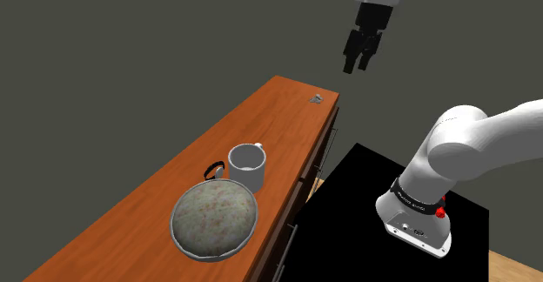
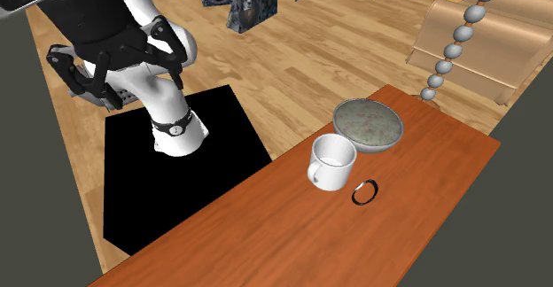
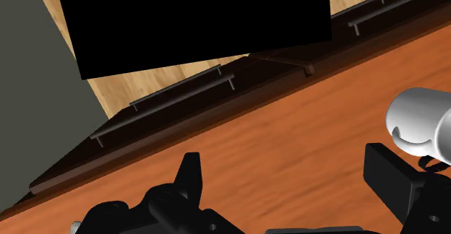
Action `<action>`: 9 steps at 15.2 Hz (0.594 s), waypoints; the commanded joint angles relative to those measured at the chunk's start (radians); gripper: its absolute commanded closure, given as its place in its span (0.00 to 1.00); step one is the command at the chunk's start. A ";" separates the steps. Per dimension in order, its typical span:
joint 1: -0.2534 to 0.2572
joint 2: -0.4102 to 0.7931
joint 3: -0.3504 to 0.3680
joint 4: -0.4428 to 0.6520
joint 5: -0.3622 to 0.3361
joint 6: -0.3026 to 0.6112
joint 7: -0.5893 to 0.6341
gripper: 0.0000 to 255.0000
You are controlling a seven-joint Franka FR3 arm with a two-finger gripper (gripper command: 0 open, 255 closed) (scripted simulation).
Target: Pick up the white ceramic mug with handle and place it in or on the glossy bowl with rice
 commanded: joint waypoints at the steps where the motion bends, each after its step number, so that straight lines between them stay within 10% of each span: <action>1: 0.000 0.000 0.000 0.000 0.000 0.000 0.000 0.00; 9: 0.054 0.080 0.199 -0.051 0.109 0.162 0.209 0.00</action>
